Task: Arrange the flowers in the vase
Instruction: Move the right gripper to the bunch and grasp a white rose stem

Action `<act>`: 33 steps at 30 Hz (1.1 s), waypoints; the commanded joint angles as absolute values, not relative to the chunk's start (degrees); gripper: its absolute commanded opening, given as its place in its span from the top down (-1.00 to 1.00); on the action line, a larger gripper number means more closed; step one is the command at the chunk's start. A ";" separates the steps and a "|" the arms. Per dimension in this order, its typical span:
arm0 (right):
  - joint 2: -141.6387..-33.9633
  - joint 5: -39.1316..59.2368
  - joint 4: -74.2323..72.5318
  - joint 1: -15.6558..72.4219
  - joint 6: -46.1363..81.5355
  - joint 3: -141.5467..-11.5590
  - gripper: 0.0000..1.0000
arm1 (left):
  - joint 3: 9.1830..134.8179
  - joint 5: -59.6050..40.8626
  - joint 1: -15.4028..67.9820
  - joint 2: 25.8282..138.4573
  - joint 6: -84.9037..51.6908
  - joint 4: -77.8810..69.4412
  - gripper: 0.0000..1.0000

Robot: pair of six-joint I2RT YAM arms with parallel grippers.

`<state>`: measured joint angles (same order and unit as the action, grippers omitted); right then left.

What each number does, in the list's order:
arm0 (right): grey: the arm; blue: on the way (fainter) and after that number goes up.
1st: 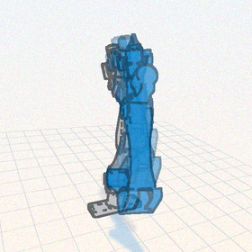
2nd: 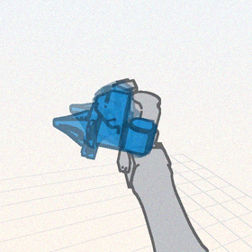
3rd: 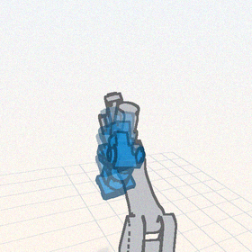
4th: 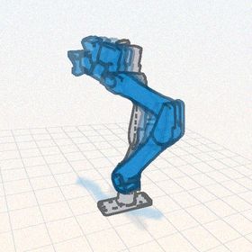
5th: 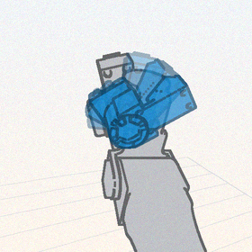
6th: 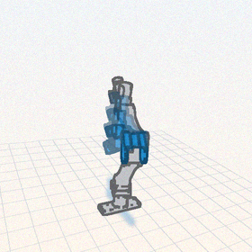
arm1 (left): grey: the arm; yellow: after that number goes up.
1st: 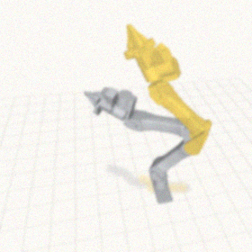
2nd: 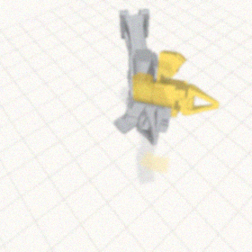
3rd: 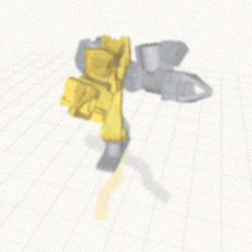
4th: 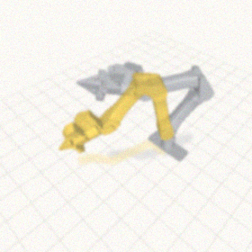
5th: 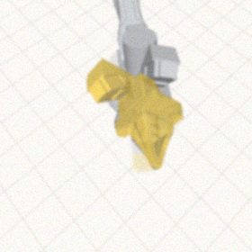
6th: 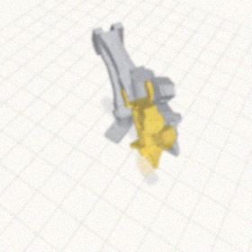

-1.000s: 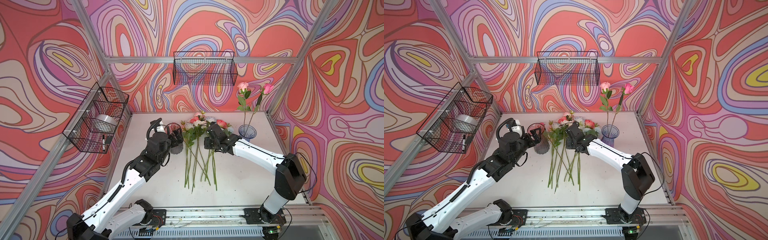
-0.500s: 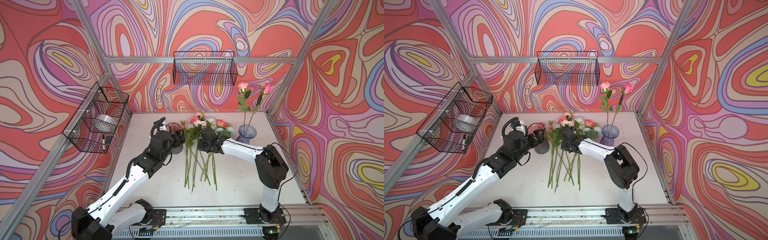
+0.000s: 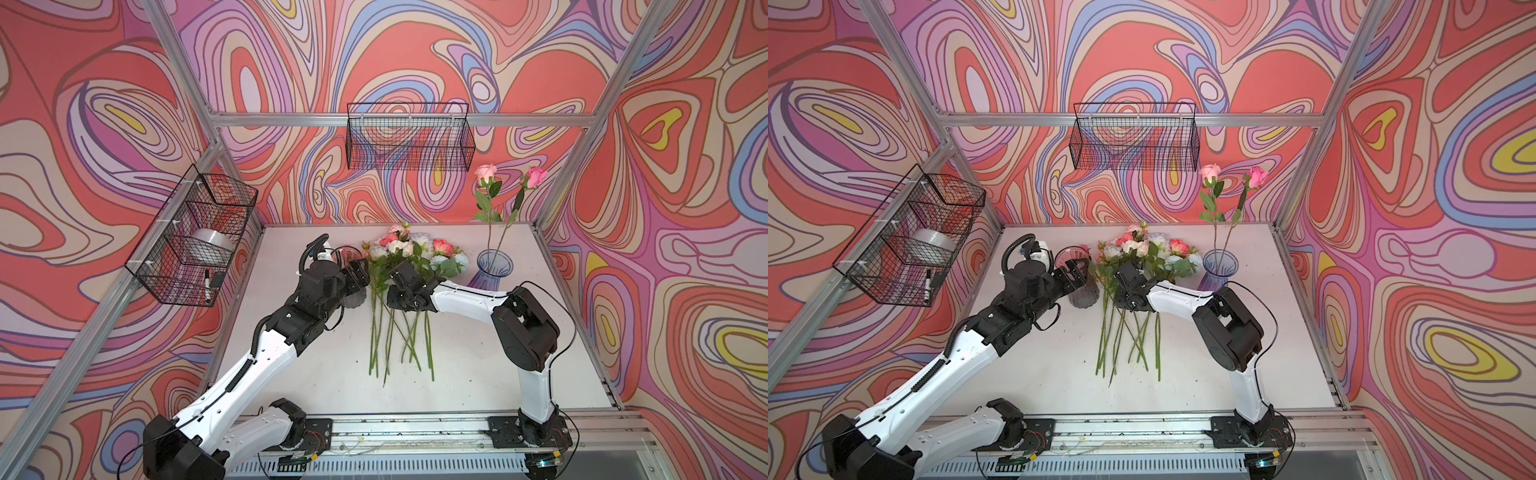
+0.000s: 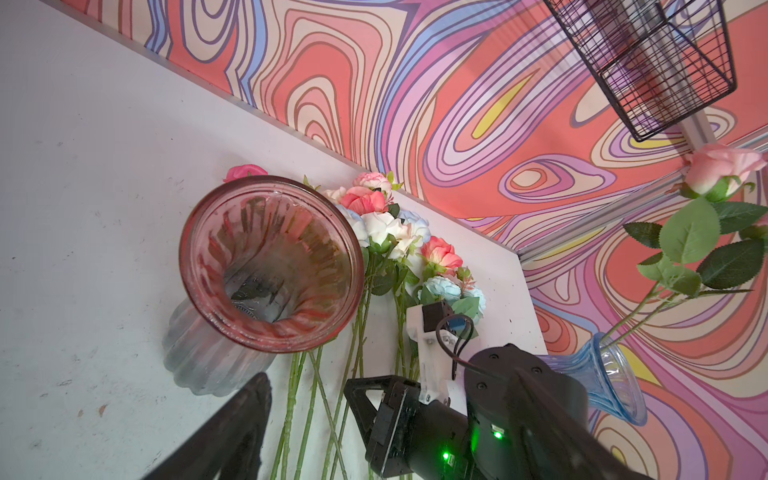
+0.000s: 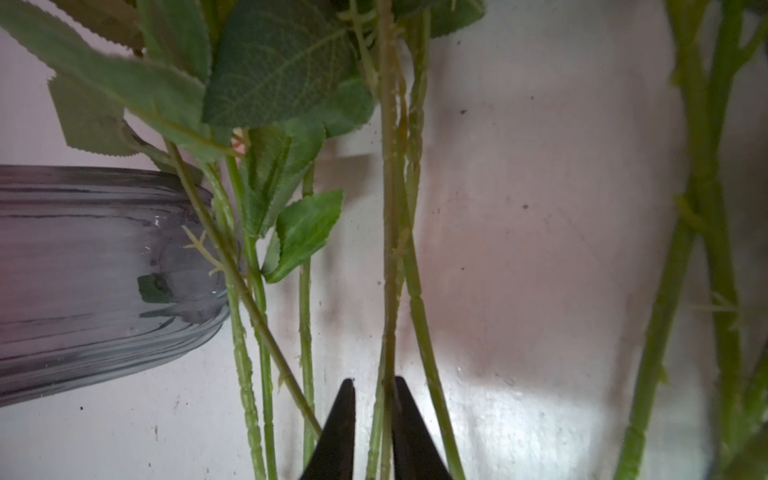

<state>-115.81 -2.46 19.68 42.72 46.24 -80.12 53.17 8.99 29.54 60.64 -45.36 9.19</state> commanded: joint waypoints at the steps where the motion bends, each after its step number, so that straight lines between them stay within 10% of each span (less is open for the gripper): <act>1: -118.10 -2.98 19.32 42.89 47.24 -81.57 0.67 | 54.14 8.19 29.09 61.17 -46.66 9.06 -0.76; 33: -102.05 -16.82 18.70 43.05 33.48 -80.51 0.97 | 49.35 -5.08 26.98 61.51 -48.51 -4.50 -0.76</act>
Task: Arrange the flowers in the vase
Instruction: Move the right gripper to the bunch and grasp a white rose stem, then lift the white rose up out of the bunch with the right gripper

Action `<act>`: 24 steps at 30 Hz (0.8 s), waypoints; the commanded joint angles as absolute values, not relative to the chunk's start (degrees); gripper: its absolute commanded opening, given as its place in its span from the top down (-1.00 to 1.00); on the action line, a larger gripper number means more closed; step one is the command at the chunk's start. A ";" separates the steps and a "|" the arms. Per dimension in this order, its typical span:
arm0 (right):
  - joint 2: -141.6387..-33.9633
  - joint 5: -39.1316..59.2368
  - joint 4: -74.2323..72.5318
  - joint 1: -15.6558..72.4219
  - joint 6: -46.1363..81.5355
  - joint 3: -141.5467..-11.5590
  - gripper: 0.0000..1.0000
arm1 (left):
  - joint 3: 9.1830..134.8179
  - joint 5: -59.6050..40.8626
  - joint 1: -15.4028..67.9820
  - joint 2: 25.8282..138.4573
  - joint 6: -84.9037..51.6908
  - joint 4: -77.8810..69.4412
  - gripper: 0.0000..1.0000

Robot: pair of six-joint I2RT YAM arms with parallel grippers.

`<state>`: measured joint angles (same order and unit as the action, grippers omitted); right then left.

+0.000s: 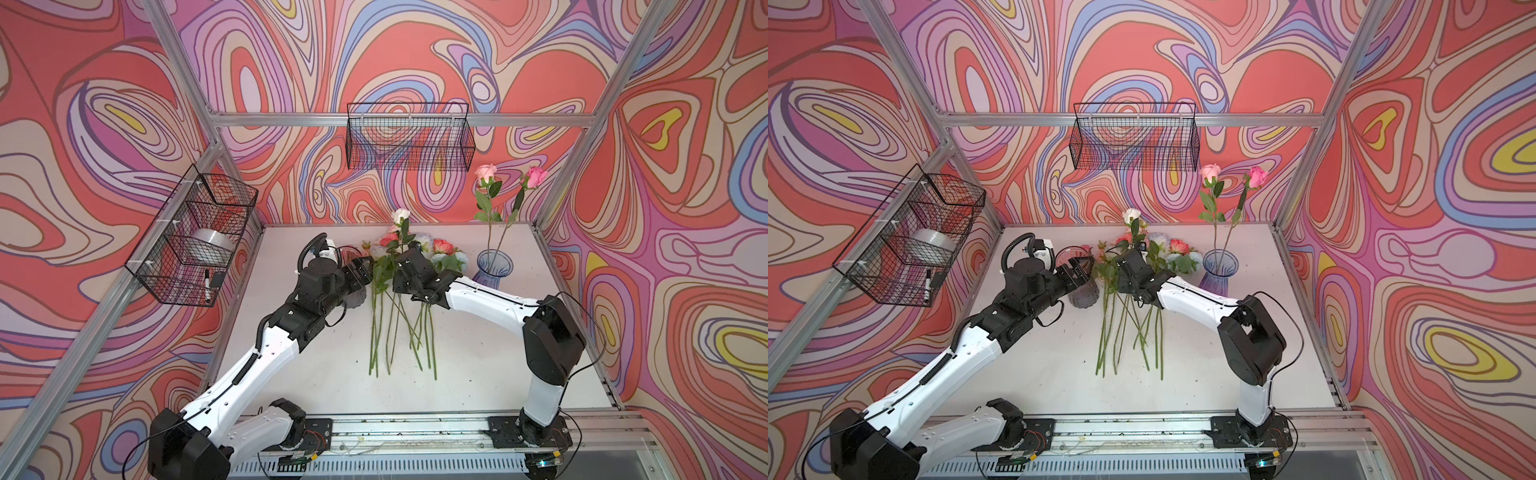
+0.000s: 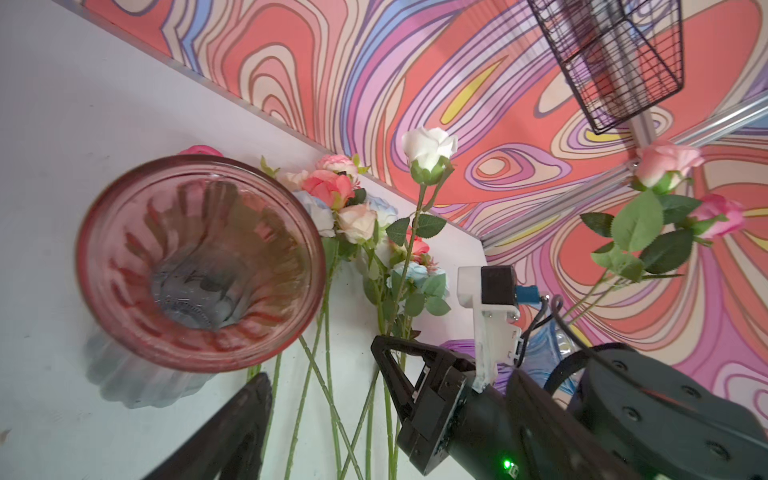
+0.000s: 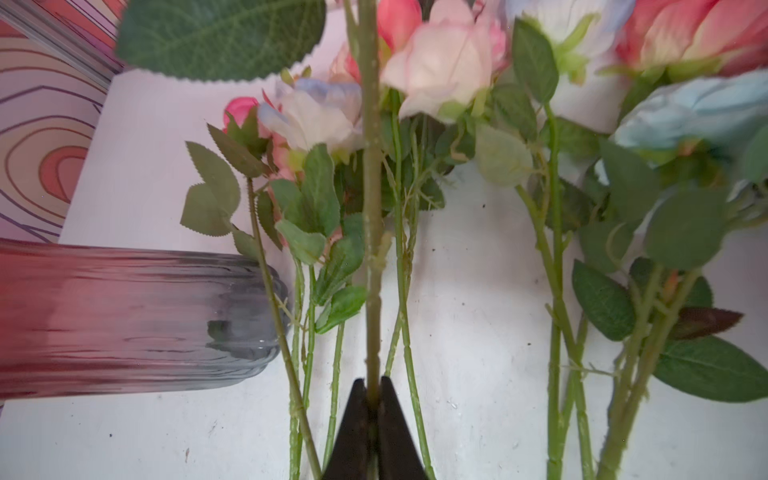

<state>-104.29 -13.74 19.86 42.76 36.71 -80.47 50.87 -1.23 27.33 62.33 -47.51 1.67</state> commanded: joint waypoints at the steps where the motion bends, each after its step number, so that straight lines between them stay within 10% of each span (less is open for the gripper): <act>1: -101.87 -17.11 18.49 43.05 33.19 -80.52 0.97 | 49.11 -5.51 26.91 61.26 -48.62 -5.31 -0.76; 24: -90.22 -20.96 15.20 43.25 27.94 -77.97 0.97 | 48.48 -14.59 26.90 63.06 -48.74 -12.34 -0.76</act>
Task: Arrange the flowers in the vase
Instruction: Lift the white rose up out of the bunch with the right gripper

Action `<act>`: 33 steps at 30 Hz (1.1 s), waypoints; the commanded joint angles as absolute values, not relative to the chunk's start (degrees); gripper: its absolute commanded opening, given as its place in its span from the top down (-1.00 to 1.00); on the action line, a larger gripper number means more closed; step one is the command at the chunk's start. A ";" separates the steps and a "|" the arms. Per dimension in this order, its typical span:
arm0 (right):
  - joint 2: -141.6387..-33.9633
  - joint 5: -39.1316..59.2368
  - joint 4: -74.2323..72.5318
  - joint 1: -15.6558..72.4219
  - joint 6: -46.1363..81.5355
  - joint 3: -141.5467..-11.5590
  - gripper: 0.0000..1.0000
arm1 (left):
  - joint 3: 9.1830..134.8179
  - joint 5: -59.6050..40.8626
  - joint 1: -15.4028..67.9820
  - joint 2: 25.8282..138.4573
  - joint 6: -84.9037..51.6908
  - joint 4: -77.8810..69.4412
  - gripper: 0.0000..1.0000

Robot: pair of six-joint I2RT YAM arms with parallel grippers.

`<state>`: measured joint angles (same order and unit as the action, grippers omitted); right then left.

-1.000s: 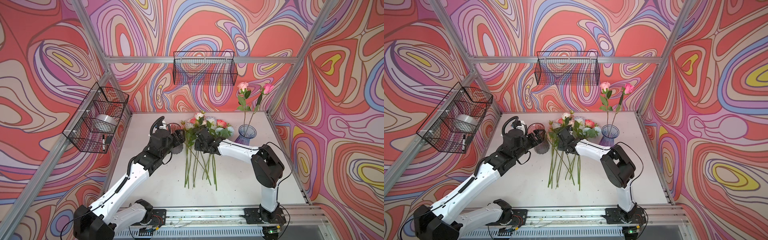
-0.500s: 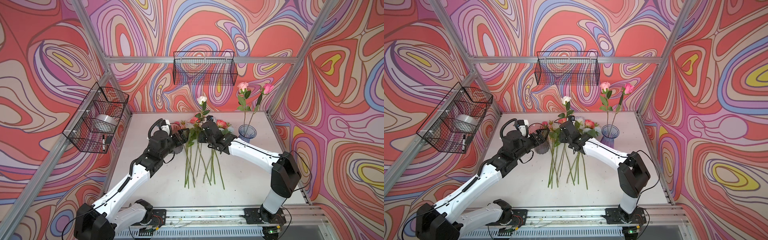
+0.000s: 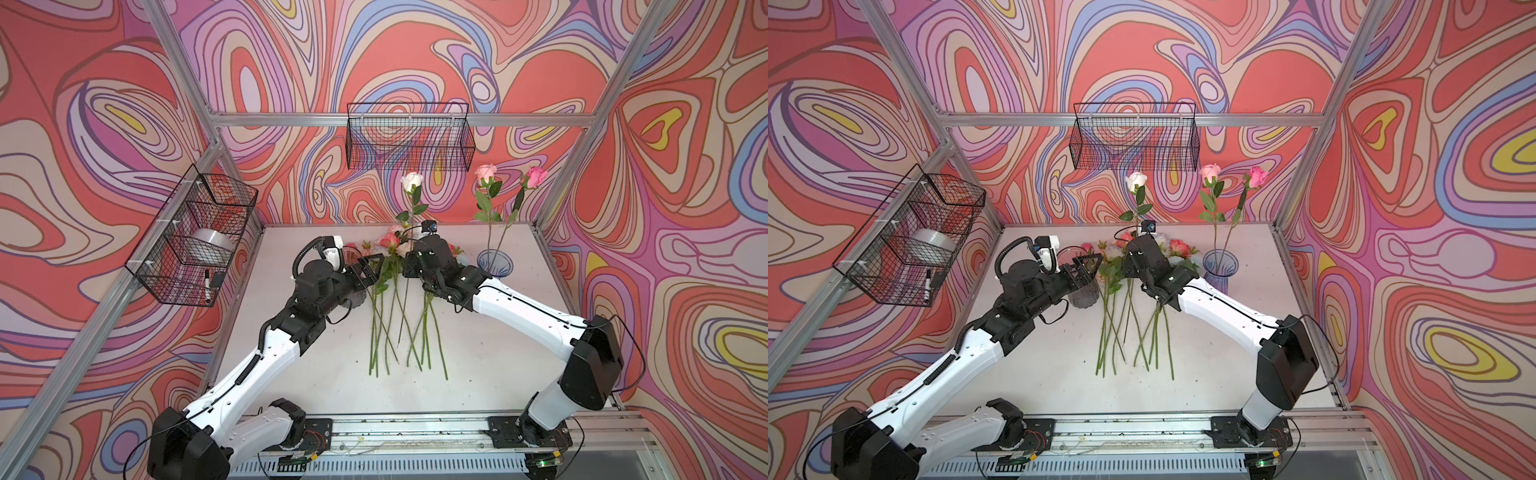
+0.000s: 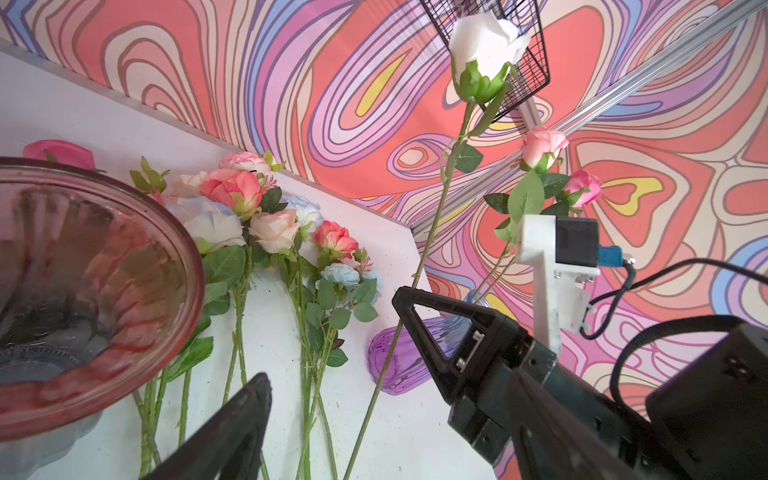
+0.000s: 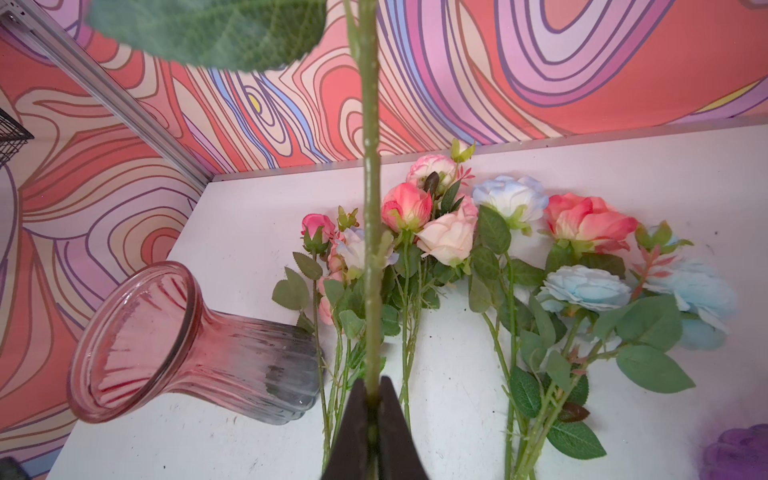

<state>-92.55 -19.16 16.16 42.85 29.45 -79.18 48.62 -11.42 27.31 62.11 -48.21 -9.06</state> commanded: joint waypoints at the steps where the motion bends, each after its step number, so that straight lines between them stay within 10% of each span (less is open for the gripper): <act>1: -89.58 -21.01 15.21 43.24 27.42 -78.00 0.97 | 48.71 -15.99 26.96 63.63 -48.69 -13.08 -0.76; 33: -75.01 -43.21 3.50 29.53 0.52 -83.80 0.97 | 57.23 -36.51 46.88 75.48 -35.78 -10.40 -0.65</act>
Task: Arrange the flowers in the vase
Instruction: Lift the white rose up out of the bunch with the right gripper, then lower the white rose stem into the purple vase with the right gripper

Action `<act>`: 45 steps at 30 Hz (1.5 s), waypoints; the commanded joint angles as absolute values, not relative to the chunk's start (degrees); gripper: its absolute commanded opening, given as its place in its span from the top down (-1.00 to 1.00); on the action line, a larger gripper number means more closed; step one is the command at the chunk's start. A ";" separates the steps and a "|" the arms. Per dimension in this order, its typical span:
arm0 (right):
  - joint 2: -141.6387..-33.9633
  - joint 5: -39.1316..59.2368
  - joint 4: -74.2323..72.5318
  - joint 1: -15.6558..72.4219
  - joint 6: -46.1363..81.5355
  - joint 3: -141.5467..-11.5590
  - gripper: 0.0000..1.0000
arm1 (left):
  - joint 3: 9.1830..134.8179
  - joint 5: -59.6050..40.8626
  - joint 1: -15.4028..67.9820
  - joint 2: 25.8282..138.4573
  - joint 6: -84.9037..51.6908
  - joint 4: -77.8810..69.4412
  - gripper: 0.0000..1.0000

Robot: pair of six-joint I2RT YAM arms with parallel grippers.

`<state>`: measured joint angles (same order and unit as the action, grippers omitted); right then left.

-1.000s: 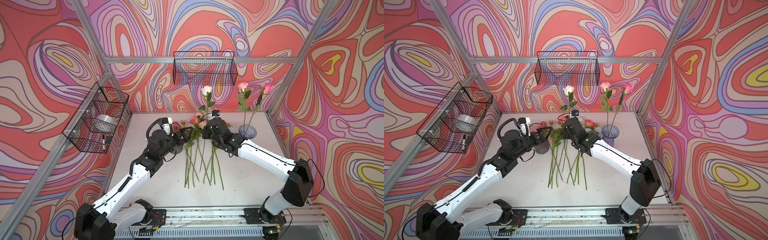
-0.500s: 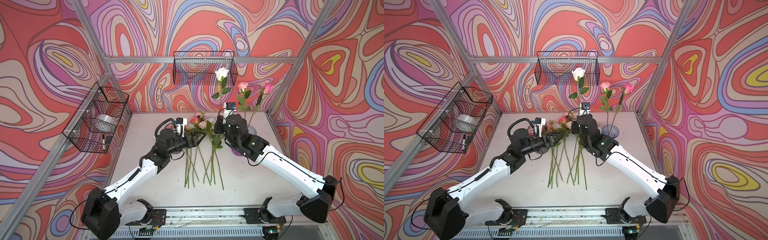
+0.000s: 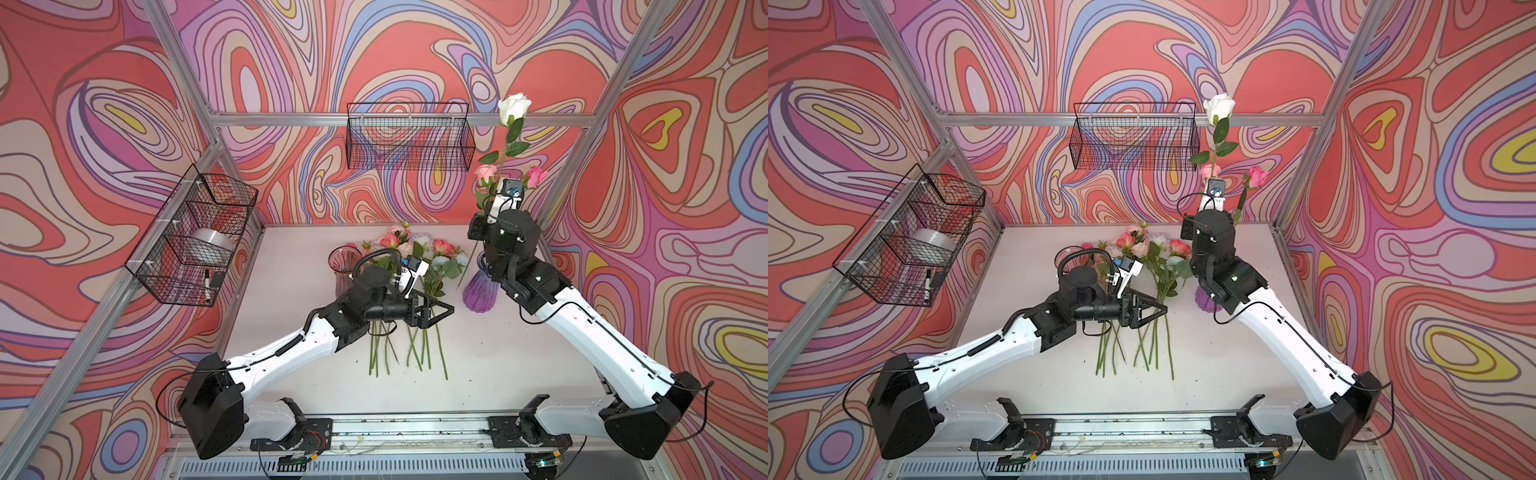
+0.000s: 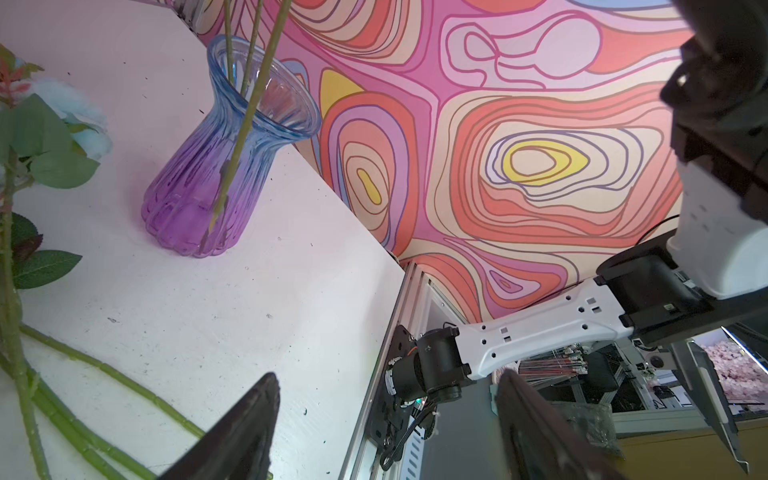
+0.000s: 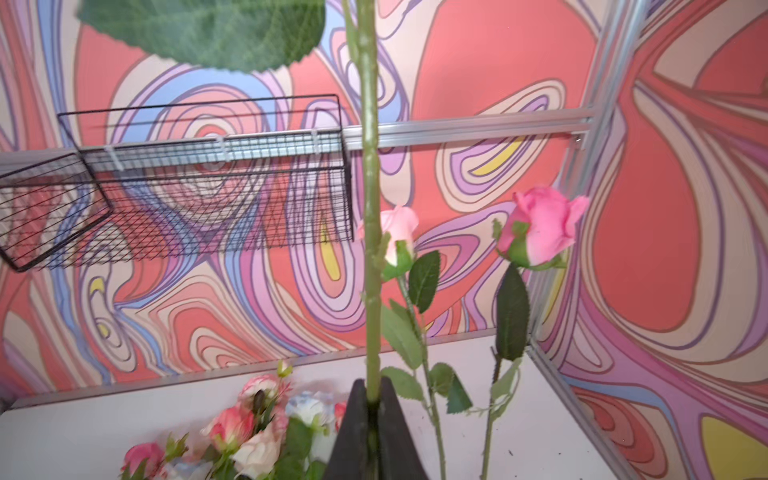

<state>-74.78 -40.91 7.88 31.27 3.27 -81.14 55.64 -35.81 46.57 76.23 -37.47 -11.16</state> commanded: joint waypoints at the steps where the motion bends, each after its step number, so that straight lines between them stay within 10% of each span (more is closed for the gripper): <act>1: -75.06 -43.15 3.49 28.69 0.25 -84.65 0.97 | 57.29 -36.19 46.92 75.17 -35.29 -10.01 -0.65; 45: -70.23 -38.07 13.19 20.38 5.83 -70.75 0.68 | 57.04 -35.14 46.86 74.72 -35.08 -9.79 -0.71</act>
